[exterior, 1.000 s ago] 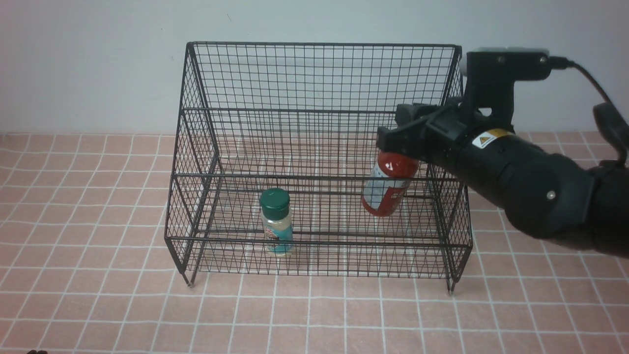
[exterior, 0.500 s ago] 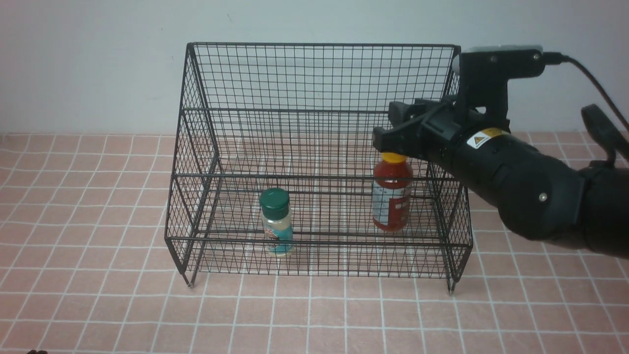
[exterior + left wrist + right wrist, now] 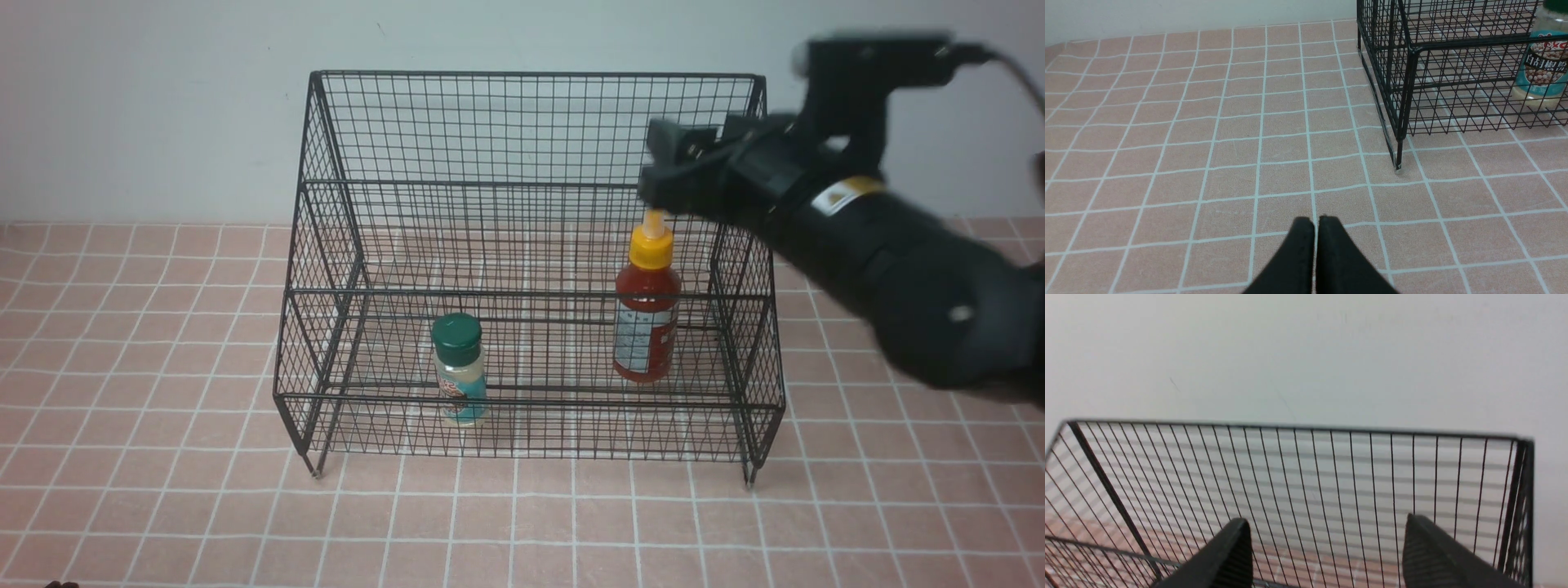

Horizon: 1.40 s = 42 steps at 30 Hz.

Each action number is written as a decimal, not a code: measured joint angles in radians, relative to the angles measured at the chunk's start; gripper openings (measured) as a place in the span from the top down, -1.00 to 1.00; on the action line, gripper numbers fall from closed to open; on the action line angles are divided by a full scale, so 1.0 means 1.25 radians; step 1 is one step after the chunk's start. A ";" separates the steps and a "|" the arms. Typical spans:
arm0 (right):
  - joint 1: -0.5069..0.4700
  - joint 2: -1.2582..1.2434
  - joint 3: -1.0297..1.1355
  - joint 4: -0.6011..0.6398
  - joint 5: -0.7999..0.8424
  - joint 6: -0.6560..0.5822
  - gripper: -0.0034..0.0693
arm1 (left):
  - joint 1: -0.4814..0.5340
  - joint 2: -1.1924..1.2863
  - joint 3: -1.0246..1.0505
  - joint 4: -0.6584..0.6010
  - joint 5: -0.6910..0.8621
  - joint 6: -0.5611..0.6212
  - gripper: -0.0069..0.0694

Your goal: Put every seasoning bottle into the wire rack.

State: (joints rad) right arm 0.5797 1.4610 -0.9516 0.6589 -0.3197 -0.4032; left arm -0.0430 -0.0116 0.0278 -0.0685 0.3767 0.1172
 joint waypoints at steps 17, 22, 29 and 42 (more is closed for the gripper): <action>0.000 -0.422 0.000 -0.178 0.317 -0.031 0.94 | 0.000 0.000 0.000 0.000 0.000 0.000 0.84; -0.016 -0.450 0.000 -0.369 0.402 0.224 0.94 | 0.000 0.000 0.000 0.000 0.000 0.000 0.84; -0.086 -0.498 0.018 -0.539 0.577 0.443 0.94 | 0.000 0.000 0.000 0.000 0.000 0.000 0.84; -0.339 -0.878 0.290 -0.537 0.559 0.538 0.94 | 0.000 0.000 0.000 0.000 0.000 0.000 0.84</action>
State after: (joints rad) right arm 0.1554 0.3639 -0.5891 -0.0120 0.3792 0.2687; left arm -0.0430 -0.0116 0.0278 -0.0685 0.3767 0.1172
